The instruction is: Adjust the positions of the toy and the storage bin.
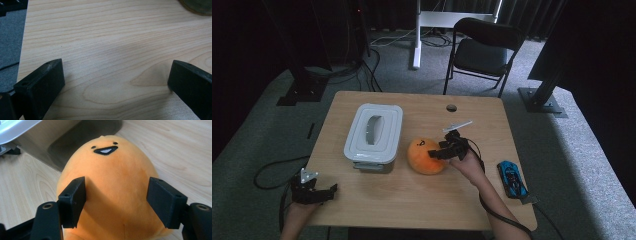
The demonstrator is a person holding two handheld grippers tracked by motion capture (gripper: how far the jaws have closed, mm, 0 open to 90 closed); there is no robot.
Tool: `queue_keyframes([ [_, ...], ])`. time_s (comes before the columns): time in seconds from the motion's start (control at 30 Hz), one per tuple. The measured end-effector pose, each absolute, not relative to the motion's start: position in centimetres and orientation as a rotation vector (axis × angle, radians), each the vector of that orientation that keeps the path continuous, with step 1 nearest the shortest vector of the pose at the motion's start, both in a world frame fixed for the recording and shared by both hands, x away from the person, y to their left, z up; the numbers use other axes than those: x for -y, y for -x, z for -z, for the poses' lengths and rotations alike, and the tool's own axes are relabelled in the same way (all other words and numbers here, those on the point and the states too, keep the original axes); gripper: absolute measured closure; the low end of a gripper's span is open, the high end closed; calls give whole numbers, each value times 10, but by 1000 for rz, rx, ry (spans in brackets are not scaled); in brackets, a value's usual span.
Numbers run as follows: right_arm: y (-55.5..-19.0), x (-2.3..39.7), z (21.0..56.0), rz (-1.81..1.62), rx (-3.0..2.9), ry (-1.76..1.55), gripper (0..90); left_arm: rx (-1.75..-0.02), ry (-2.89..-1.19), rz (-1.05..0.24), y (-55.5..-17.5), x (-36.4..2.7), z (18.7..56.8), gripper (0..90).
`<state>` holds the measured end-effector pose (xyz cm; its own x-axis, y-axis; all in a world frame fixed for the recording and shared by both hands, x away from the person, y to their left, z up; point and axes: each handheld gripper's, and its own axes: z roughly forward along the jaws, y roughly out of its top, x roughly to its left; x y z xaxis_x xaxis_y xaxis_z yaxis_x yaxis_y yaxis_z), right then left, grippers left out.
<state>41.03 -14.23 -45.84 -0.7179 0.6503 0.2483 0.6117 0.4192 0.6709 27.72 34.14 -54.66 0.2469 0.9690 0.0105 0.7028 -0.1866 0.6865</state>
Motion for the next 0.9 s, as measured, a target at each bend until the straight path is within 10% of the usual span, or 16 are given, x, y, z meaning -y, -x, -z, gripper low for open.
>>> queue_keyframes([
  [0.47, -398, 126, 477, -1103, -2699, -1017, 339, -1518, -1962, -616, -277, -341, 547, 12],
  [0.9, -386, 121, 467, -1060, -2668, -940, 753, -1518, -1962, -616, -277, -341, 547, 12],
])
